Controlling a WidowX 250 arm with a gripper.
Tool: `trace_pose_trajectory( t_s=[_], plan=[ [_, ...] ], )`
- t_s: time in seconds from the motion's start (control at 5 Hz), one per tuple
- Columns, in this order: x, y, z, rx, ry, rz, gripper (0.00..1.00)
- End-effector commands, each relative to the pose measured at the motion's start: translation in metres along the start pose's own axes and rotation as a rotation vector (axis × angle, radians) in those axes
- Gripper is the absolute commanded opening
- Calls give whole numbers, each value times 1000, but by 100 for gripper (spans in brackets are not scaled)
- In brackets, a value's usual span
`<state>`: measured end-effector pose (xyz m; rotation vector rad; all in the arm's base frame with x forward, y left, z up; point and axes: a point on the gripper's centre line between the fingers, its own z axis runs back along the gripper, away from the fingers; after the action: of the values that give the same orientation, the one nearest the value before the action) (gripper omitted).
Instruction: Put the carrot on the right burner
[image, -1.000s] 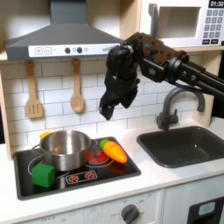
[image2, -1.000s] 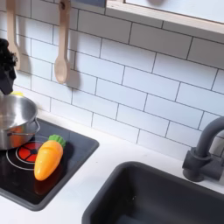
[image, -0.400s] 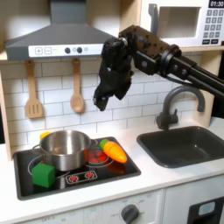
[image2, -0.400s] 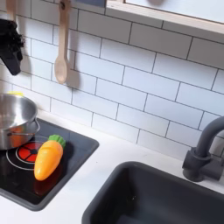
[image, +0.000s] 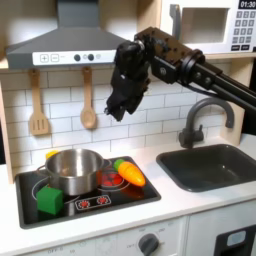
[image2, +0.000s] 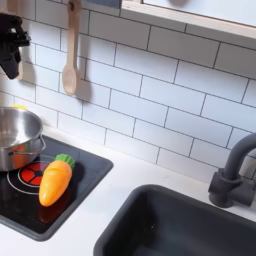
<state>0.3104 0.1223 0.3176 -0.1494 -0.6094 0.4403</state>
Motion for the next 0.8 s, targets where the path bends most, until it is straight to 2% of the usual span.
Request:
trace_pose_trajectory(
  t_s=[0.0, 0.2, 0.4, 0.6],
  plan=[
    [4, -3, 2, -26, -23, -6, 0],
    [6, -6, 2, -40, -27, -7, 0],
    [10, -9, 6, -62, -61, -17, 0],
    [14, -11, 6, -102, -90, -1, 0]
  ],
)
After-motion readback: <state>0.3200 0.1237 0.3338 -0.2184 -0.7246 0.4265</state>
